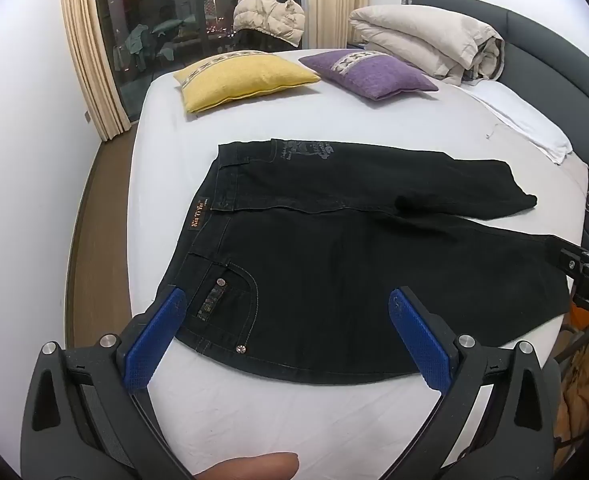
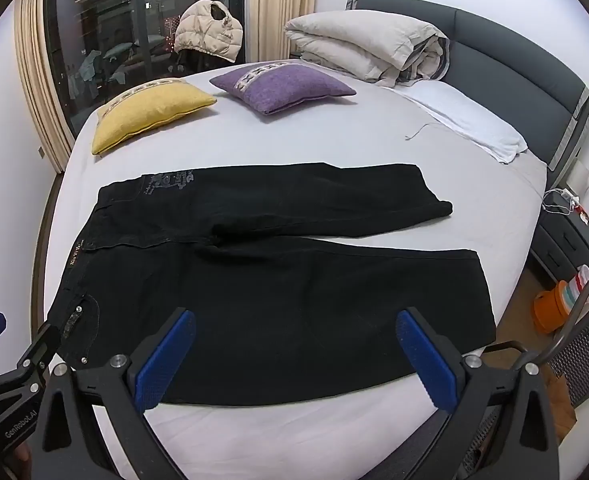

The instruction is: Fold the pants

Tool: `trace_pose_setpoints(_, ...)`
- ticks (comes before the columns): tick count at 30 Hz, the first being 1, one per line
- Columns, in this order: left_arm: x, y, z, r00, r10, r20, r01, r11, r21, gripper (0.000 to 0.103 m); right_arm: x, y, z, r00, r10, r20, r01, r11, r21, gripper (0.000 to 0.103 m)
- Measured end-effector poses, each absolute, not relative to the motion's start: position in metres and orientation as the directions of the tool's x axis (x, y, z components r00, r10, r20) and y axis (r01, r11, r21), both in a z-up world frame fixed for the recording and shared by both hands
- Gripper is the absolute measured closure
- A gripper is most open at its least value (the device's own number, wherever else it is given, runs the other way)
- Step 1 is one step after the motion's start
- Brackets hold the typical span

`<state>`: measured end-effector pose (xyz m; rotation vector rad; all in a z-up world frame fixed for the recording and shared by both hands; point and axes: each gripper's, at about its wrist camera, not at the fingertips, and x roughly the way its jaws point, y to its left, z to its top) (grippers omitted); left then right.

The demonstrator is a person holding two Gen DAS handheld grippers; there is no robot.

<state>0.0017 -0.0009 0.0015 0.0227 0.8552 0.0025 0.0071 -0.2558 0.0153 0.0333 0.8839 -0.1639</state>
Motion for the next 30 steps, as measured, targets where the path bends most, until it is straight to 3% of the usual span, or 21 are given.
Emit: trace_pose_setpoints(30,-0.0016,-0.0024,0.0011,0.657,0.010,-0.754,0.012,1.000,0.023,0.000,0.0087,-0.2490,0.0113,0.617,-0.129,-0.776,0.150,0.988,-0.045,0.000)
